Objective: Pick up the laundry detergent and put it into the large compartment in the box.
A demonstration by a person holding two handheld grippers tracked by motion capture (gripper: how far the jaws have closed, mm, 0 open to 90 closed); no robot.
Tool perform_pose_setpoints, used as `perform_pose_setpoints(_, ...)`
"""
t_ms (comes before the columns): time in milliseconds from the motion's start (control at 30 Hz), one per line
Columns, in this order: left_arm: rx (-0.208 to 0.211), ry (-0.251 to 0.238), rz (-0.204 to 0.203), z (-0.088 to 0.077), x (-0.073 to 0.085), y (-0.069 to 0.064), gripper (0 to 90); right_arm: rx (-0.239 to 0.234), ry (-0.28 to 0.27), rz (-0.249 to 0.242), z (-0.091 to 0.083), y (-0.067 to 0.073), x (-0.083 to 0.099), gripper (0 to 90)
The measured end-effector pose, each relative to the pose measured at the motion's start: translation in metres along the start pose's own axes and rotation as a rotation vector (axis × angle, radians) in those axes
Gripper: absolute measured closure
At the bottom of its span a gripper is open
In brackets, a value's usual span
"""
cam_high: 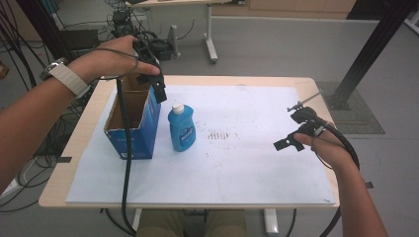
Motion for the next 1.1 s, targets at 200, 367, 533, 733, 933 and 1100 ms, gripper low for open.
perform_pose_setpoints(200, -0.016, 0.014, -0.039, 0.005, -0.013, -0.004, 7.6, -0.001, -0.004, -0.003, 0.001, 0.0, 0.0, 7.3)
perform_pose_setpoints(367, 0.002, 0.002, -0.078, 0.01, -0.022, -0.001, 7.7, -0.003, -0.002, 0.008, 0.0, -0.001, 0.003, 7.3)
perform_pose_setpoints(533, 0.014, -0.006, -0.111, 0.013, -0.026, 0.001, 7.8, -0.001, -0.005, 0.012, -0.001, -0.002, 0.005, 7.3)
perform_pose_setpoints(733, 0.018, -0.02, -0.146, 0.018, -0.031, 0.006, 7.7, -0.001, -0.006, 0.011, -0.001, -0.003, 0.006, 7.3)
perform_pose_setpoints(933, 0.024, -0.032, -0.168, 0.026, -0.036, 0.008, 7.7, 0.001, -0.005, 0.014, -0.001, -0.004, 0.007, 7.3)
perform_pose_setpoints(1100, 0.033, -0.026, -0.179, 0.035, -0.04, 0.012, 7.7, 0.0, -0.003, 0.017, -0.001, -0.004, 0.008, 7.3)
Point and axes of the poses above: each handheld gripper's, and its own axes: z roughly forward along the jaws, x roughly out of its underside, y roughly to its left, the point moved 6 cm from there along z, roughly forward along the jaws, and after that the axes turned 5 degrees about x, right-handed, at the moved point
